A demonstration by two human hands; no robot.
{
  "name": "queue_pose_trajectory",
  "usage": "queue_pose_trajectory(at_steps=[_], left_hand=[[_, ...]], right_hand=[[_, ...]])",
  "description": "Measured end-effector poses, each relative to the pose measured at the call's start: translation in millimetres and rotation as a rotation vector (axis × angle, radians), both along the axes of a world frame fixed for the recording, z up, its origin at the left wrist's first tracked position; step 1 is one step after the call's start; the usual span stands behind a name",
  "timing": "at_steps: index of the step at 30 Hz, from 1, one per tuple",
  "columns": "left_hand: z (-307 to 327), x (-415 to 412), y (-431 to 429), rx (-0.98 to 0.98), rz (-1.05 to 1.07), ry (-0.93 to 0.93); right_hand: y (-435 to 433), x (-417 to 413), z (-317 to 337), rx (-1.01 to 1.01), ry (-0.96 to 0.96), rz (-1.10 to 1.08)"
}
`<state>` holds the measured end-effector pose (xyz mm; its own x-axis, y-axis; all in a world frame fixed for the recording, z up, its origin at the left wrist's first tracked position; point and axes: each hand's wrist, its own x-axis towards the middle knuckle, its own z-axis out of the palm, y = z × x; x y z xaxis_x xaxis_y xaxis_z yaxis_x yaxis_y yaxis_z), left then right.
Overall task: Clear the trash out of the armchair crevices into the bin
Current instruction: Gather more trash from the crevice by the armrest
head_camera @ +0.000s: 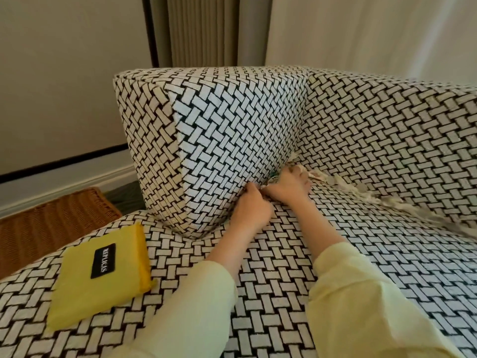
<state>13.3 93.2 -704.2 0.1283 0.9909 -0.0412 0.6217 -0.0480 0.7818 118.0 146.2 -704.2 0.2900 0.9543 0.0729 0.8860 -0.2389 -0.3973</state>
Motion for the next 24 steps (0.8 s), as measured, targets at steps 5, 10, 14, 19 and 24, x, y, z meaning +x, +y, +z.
queue_pose_trajectory(at_steps=[5,10,14,19,24], left_hand=[[-10,3,13,0.046,-0.013,-0.043],[-13,0,17,0.064,-0.024,-0.064],[-13,-3,16,0.061,-0.033,-0.081],[-14,-4,17,0.060,-0.046,-0.091],[-14,-3,19,0.066,-0.039,-0.105]], right_hand=[[18,-5,-9,0.015,-0.115,-0.041],[21,-4,-8,0.036,-0.161,-0.037],[22,-5,-4,0.104,-0.220,-0.042],[24,10,-6,0.177,-0.200,0.020],[20,18,-2,0.315,0.023,-0.002]])
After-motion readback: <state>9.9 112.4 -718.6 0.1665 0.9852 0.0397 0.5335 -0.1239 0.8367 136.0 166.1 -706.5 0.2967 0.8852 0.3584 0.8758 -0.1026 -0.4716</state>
